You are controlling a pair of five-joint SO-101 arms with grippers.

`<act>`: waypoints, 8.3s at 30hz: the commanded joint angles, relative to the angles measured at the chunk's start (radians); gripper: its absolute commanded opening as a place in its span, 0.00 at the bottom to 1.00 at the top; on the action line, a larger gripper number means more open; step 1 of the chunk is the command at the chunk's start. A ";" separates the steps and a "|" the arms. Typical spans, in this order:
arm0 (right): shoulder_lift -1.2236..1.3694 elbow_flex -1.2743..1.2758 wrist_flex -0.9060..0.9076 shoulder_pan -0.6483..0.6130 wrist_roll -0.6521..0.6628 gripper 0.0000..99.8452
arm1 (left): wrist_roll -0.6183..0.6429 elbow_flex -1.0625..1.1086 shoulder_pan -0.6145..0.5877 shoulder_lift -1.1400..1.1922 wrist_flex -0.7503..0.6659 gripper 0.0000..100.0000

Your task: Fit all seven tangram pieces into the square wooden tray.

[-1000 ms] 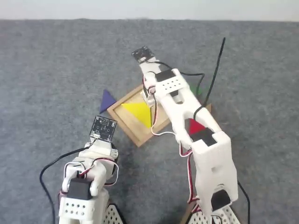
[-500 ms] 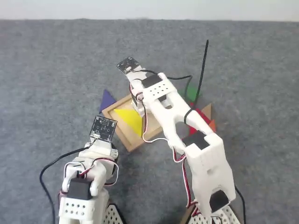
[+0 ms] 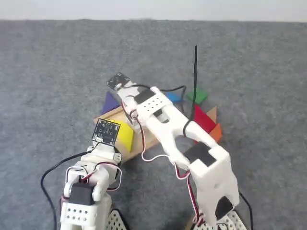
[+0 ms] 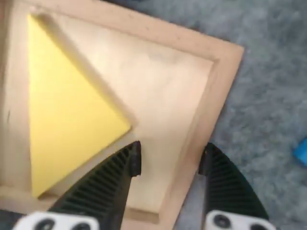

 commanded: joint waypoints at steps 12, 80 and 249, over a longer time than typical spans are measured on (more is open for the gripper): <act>-0.028 0.023 0.076 0.176 -0.031 0.20 | -0.002 -0.010 0.000 -0.017 0.002 0.02; -0.467 0.689 -0.180 0.231 0.049 0.21 | -0.002 -0.010 0.000 -0.017 0.002 0.02; -0.295 0.430 -0.194 0.803 -0.232 0.26 | -0.002 -0.010 0.000 -0.017 0.002 0.02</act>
